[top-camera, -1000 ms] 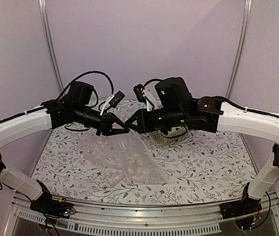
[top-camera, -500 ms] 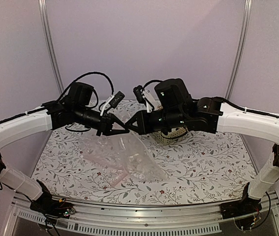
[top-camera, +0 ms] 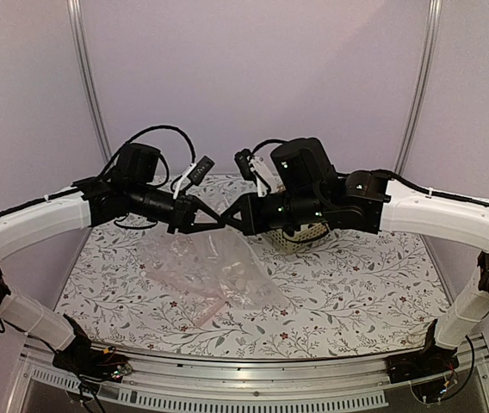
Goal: Place the food in the zip-top bag and seal the zipper
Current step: Unzip the zipper of the food storage bag.
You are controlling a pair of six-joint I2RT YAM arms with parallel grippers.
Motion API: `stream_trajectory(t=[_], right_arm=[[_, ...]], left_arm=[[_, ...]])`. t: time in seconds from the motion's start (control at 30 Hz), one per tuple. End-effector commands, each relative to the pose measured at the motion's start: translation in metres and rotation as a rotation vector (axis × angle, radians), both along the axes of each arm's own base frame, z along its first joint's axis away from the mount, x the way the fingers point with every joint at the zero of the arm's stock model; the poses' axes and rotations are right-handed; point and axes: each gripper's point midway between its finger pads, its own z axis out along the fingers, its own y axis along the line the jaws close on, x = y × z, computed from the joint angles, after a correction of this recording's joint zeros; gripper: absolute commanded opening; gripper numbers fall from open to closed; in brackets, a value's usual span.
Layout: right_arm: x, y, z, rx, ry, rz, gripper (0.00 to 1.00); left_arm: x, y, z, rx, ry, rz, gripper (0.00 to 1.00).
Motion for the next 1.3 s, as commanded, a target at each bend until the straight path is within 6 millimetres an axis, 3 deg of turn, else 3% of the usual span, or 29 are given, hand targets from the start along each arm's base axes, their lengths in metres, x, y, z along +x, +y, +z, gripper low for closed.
stream_trajectory(t=[0.0, 1.27], right_arm=[[-0.004, -0.014, -0.016, -0.079, 0.014, -0.006, 0.0], [-0.001, -0.018, -0.036, -0.137, 0.021, -0.021, 0.0]], left_arm=[[0.014, 0.008, 0.008, -0.033, -0.019, 0.047, 0.0], [0.048, 0.037, 0.014, -0.061, -0.008, 0.188, 0.0]])
